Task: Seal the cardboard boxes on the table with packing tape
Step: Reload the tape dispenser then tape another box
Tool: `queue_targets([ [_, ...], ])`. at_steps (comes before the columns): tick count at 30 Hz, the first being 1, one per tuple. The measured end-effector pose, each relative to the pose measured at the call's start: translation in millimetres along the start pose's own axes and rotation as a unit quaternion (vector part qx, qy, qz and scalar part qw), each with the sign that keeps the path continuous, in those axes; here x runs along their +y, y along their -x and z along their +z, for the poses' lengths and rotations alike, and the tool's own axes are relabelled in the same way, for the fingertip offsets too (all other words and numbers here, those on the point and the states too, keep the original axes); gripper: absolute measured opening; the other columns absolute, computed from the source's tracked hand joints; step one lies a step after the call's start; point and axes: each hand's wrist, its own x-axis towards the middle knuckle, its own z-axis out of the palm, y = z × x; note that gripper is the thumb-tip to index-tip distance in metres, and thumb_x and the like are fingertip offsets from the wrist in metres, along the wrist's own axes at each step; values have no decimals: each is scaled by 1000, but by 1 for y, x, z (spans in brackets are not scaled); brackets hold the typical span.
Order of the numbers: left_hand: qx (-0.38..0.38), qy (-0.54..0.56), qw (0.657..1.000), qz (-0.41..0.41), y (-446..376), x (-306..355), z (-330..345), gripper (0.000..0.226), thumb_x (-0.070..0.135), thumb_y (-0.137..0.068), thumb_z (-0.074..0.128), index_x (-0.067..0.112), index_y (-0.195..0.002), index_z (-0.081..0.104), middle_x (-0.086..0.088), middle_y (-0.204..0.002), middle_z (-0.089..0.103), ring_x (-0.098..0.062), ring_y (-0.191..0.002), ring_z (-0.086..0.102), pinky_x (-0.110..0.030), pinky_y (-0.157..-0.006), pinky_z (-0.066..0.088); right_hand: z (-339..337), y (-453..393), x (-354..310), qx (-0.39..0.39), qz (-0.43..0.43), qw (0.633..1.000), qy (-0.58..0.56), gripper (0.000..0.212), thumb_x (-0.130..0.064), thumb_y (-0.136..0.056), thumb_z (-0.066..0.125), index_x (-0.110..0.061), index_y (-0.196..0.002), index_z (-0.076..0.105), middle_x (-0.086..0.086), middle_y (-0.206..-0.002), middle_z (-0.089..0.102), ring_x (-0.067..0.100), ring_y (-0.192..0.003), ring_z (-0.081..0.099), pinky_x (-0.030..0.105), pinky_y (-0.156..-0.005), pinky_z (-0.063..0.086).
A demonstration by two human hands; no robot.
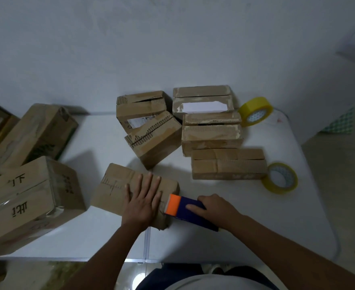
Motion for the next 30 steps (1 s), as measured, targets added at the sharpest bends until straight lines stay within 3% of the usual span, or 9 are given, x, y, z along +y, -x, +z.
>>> queue_targets([
  [5, 7, 15, 1000, -4, 0, 1, 0, 63, 58, -95, -16, 36, -154, -17, 5, -165, -16, -17, -150, -22, -55, -119, -10, -1, 10, 15, 15, -10, 999, 31, 50, -66, -91, 41, -19, -83, 53, -4, -70, 50, 13, -64, 52, 28, -58, 40],
  [13, 45, 26, 999, -7, 0, 5, 3, 60, 54, -101, -5, 32, -158, -3, 2, -166, -2, -21, -153, -9, -54, -120, -5, 1, 23, 43, 18, 7, 999, 33, 55, -67, -91, 41, -15, -81, 57, 1, -72, 57, 15, -64, 56, 27, -58, 40],
  [17, 85, 97, 991, -32, 7, 35, 0, 58, 43, -102, 21, 19, -155, 24, -2, -165, 11, -18, -152, 1, -56, -120, 13, 4, 18, 36, 8, 39, 999, -24, 48, -65, -90, 46, -23, -113, 53, 4, -95, 64, 16, -78, 60, 29, -67, 48],
  [19, 67, 147, 985, -62, 10, 50, 4, 66, 53, -99, 22, 19, -156, 22, 0, -166, 6, -16, -152, 0, -48, -122, 4, 3, 17, 32, -8, 30, 998, -48, 45, -59, -92, 48, -29, -126, 46, 7, -105, 65, 15, -81, 60, 27, -69, 49],
  [22, 55, 112, 990, -65, 15, 54, 16, 75, 64, -98, 17, 21, -159, 5, 0, -166, -6, -16, -152, -12, -42, -119, -12, -1, 17, 26, -31, 3, 998, -60, 41, -50, -95, 50, -31, -132, 48, 6, -115, 66, 16, -90, 63, 28, -76, 52],
  [26, 56, 56, 995, -68, 15, 59, 19, 70, 56, -102, 14, 13, -158, 14, -8, -165, 7, -24, -153, 2, -52, -121, 2, -2, 12, 6, 3, 8, 1000, -8, 40, -48, -97, 46, -30, -132, 54, 3, -121, 64, 20, -104, 61, 32, -86, 50],
  [30, 52, 39, 996, -69, 14, 58, 20, 69, 52, -102, 21, 10, -157, 19, -12, -164, 13, -29, -152, 12, -58, -118, 17, 2, 5, -14, 22, 21, 999, 37, 37, -47, -98, 44, -25, -122, 61, 4, -112, 66, 23, -98, 62, 33, -82, 50],
])
